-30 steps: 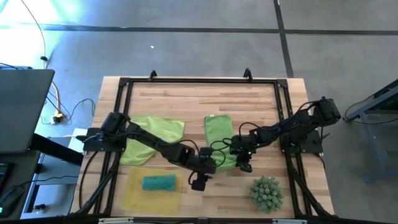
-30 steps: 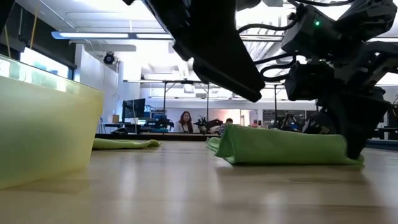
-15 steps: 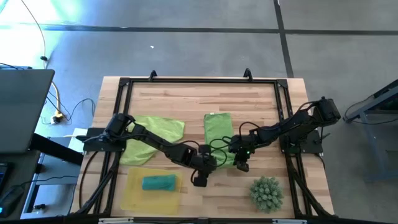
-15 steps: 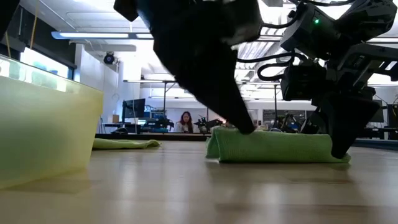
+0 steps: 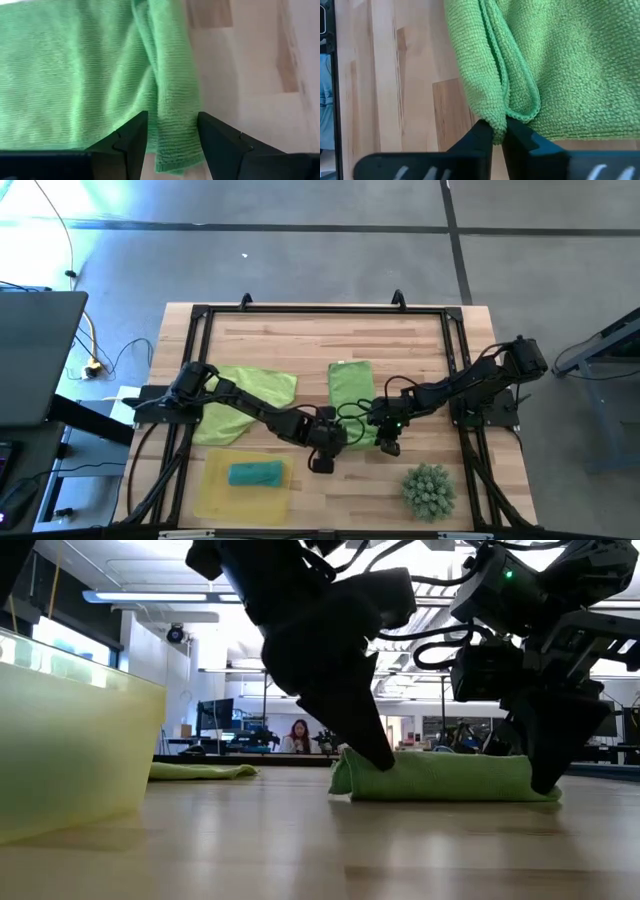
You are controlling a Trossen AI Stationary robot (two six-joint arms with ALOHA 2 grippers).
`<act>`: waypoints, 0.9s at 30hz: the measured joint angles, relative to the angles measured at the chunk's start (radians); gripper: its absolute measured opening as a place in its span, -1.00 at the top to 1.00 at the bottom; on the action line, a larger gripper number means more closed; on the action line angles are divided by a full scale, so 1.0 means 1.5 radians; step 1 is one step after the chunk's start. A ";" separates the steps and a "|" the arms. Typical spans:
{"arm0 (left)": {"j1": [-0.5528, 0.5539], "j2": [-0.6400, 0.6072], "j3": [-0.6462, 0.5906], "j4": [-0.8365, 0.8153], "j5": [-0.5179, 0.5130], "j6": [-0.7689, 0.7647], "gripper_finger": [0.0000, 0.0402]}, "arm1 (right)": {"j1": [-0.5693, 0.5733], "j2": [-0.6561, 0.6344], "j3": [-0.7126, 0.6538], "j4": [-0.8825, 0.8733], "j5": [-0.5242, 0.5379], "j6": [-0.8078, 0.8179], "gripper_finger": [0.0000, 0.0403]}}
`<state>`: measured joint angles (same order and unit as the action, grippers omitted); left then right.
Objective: Roll microfiber towels into tight, uniform cylinder then place into a basket
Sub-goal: Roll the green microfiber towel
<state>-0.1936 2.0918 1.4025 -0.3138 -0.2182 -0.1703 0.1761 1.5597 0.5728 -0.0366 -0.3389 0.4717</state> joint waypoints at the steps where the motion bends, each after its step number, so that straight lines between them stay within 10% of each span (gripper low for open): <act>1: 0.000 0.000 0.000 0.000 -0.007 0.001 0.20 | 0.000 0.000 0.000 0.000 0.000 0.000 0.86; 27: -0.021 0.016 0.000 0.014 -0.050 0.085 0.20 | 0.000 -0.001 0.001 -0.001 -0.002 0.001 0.79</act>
<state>-0.2250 2.1165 1.4020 -0.2924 -0.2936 -0.0429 0.1761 1.5589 0.5739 -0.0374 -0.3424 0.4730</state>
